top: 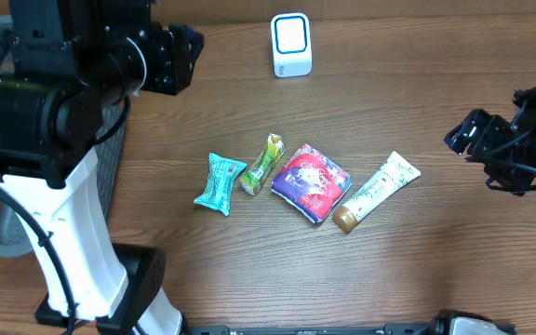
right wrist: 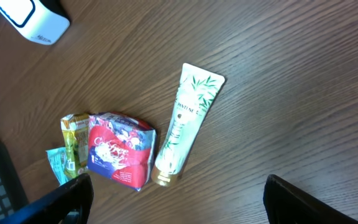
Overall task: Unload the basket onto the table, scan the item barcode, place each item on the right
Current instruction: 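Move the right gripper down to the Pantene tube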
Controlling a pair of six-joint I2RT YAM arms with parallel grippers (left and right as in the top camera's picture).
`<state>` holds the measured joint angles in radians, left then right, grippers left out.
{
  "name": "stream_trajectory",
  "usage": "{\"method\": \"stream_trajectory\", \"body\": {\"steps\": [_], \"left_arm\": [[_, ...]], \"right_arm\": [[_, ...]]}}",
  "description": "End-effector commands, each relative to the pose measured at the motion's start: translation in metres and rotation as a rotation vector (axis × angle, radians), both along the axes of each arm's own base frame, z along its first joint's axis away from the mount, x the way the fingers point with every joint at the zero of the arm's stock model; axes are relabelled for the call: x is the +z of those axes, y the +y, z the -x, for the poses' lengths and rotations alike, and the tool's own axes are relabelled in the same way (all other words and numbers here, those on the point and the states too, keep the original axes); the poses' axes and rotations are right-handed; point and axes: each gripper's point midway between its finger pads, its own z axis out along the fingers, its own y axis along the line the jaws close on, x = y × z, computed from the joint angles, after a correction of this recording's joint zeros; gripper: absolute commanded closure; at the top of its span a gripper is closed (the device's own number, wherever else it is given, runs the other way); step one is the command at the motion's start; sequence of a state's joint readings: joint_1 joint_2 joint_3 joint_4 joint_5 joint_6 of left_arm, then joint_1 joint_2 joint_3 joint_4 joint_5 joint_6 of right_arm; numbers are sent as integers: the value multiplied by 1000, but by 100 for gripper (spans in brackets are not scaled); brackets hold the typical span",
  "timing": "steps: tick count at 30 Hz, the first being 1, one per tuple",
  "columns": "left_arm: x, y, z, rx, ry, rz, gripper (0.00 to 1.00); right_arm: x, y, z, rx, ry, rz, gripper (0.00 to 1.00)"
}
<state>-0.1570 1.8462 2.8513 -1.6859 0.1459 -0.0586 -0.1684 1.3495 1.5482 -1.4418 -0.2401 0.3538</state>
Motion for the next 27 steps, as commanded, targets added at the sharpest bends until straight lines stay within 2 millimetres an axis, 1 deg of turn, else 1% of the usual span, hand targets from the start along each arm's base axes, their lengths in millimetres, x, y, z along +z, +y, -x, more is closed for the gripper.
{"method": "stream_trajectory", "body": {"steps": [1, 5, 7, 9, 11, 14, 17, 18, 27], "left_arm": [[-18, 21, 13, 117, 82, -45, 45], [-60, 33, 16, 207, 232, -84, 43], [-73, 35, 13, 228, 273, -92, 43], [-81, 34, 5, 233, 281, -87, 43], [-84, 30, -5, 232, 270, -68, 44], [-82, 23, -15, 212, 241, -38, 43], [-78, 22, -22, 210, 209, -28, 30], [-77, 21, -23, 210, 203, -26, 0], [-80, 21, -28, 210, 206, -27, 0]], "right_arm": [[4, 3, -1, -4, -18, -10, 12], [-1, 3, -3, -4, -18, -11, 11], [-6, 3, -3, -4, -11, -12, 11], [-12, 3, -3, -5, 1, -14, 11], [-17, 3, -2, -11, 14, -19, 11], [-24, 3, 0, -28, 35, -29, 11], [-31, 3, 1, -30, 50, -32, 11], [-32, 3, 2, -31, 54, -32, 11], [-34, 3, 2, -31, 56, -32, 11]]}}
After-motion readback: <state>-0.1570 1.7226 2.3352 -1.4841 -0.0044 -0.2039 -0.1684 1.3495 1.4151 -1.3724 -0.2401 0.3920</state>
